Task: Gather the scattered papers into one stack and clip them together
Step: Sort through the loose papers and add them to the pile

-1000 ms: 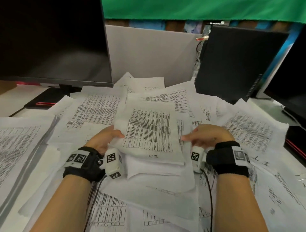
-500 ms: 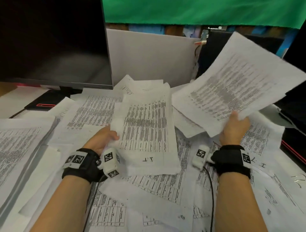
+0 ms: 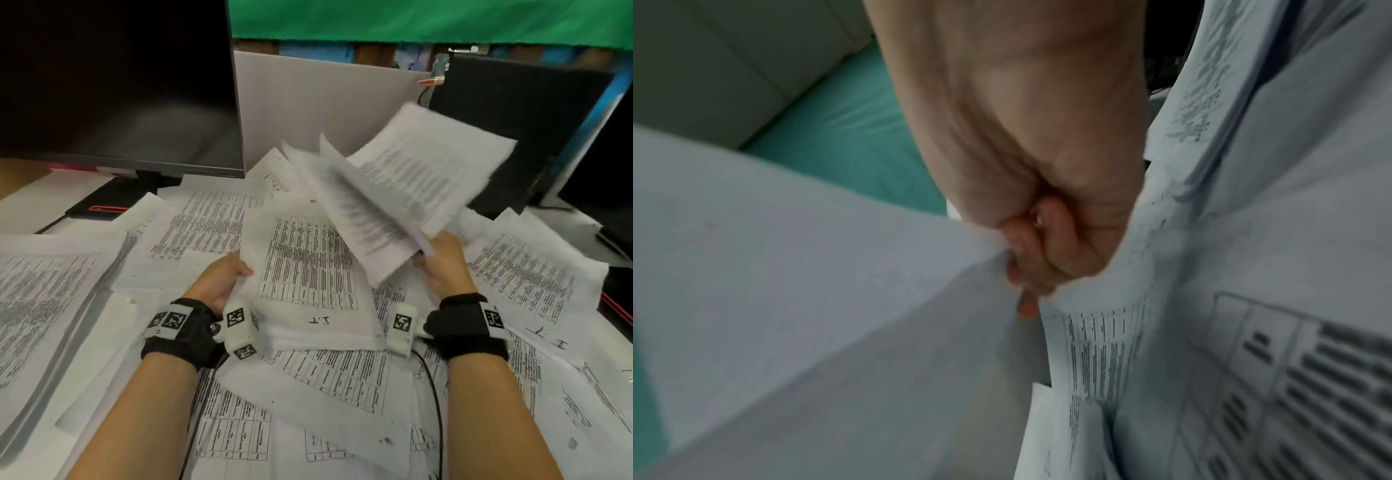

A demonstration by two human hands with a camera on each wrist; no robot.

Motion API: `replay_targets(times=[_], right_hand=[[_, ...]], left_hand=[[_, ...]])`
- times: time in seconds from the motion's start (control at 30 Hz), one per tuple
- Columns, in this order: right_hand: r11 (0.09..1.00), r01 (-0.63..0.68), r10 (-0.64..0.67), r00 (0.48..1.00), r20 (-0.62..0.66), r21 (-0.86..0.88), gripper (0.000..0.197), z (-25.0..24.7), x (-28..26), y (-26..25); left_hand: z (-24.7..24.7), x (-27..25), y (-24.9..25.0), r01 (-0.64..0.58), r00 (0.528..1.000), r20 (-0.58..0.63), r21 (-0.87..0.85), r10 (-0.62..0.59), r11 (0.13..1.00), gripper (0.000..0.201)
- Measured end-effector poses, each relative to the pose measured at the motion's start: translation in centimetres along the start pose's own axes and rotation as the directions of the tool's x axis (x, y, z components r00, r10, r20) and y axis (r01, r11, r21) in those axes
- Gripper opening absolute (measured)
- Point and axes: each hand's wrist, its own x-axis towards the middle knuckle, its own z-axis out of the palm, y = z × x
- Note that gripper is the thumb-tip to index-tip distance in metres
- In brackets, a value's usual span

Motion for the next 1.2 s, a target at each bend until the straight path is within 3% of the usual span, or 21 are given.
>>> replay_targets(times=[0.07, 0.13, 0.2, 0.27, 0.37, 0.47, 0.53, 0.57, 0.6, 0.7, 0.77, 0.8, 0.87, 0.97, 1.03, 1.1, 1.2], right_hand=[[0.996, -0.02, 0.032, 0.991, 0.131, -0.092, 0.022, 0.9, -0.5, 0.3], [0.989, -0.028, 0.056, 0.981, 0.187, -0.148, 0.027, 1.5, -0.9, 0.6], [0.972, -0.041, 0.102, 0.96, 0.261, -0.23, 0.032, 2.0, -0.9, 0.8], [0.957, -0.057, 0.177, 0.891, 0.418, -0.284, 0.037, 2.5, -1.0, 1.0], [0.944, -0.005, 0.226, 0.738, 0.636, -0.33, 0.049, 3.2, -1.6, 1.1], [0.907, 0.071, 0.256, 0.69, 0.677, -0.416, 0.062, 4.0, -1.9, 1.5], [0.89, 0.039, 0.318, 0.658, 0.683, -0.453, 0.084, 4.2, -2.0, 1.9], [0.895, 0.018, 0.323, 0.66, 0.678, -0.445, 0.088, 4.2, -2.1, 1.9], [0.902, 0.007, 0.31, 0.686, 0.659, -0.432, 0.079, 4.4, -2.2, 1.8], [0.925, 0.034, 0.179, 0.84, 0.513, -0.379, 0.049, 4.3, -2.1, 1.1], [0.893, 0.043, 0.048, 0.981, 0.19, -0.448, 0.051, 2.8, -1.4, 0.4], [0.836, 0.034, -0.019, 0.999, 0.033, -0.547, 0.056, 1.4, -0.9, 0.1], [0.71, -0.054, 0.02, 0.998, -0.056, -0.702, 0.073, -2.1, -0.1, -0.5], [0.616, -0.212, 0.314, 0.949, -0.01, -0.759, 0.096, -6.7, 0.5, -0.6], [0.431, -0.229, 0.362, 0.93, -0.065, -0.873, 0.109, -8.2, 0.6, -0.4], [0.308, -0.235, 0.383, 0.918, -0.106, -0.922, 0.107, -8.6, 0.7, -0.1], [0.305, -0.263, 0.379, 0.915, -0.137, -0.915, 0.09, -8.6, 1.0, 0.9]], left_hand=[[0.0, 0.4, -0.3, 0.006, 1.0, -0.003, -0.035, -0.006, 0.999, 0.038], [0.3, 0.3, -0.3, -0.006, 1.0, -0.011, -0.053, 0.005, 0.999, 0.022], [0.7, 0.6, -0.3, -0.026, 1.0, 0.007, -0.055, 0.026, 0.998, 0.023], [1.1, 1.0, -0.1, -0.045, 0.999, 0.029, -0.027, 0.046, 0.999, 0.026], [0.9, 0.9, -0.1, -0.006, 0.998, 0.061, 0.063, 0.003, 0.998, 0.017], [0.4, 0.8, -0.4, -0.011, 0.995, 0.104, 0.114, -0.001, 0.993, 0.036], [0.4, 0.5, -0.3, -0.021, 0.99, 0.139, 0.114, 0.005, 0.993, 0.033], [0.5, 0.4, -0.2, -0.015, 0.987, 0.16, 0.109, -0.003, 0.994, 0.029], [0.6, 0.3, -0.2, -0.015, 0.984, 0.176, 0.101, -0.003, 0.995, 0.025], [0.3, 0.4, -0.3, -0.03, 0.992, 0.123, 0.052, 0.023, 0.998, 0.019], [-0.2, 0.7, -0.4, -0.043, 0.998, 0.05, -0.009, 0.044, 0.999, 0.029], [-0.2, 0.7, -0.4, -0.046, 0.999, 0.022, -0.036, 0.047, 0.998, 0.033], [-0.2, 1.0, -0.3, -0.043, 0.999, -0.013, -0.038, 0.043, 0.998, 0.03], [0.1, 1.3, -0.3, -0.007, 1.0, 0.027, -0.026, 0.008, 1.0, 0.025], [0.2, 1.1, -0.4, 0.018, 0.999, 0.049, -0.022, -0.017, 1.0, 0.025], [0.2, 1.0, -0.5, 0.023, 0.999, 0.049, -0.037, -0.021, 0.999, 0.028], [0.3, 0.9, -0.6, 0.013, 0.997, 0.07, -0.052, -0.01, 0.999, 0.033]])
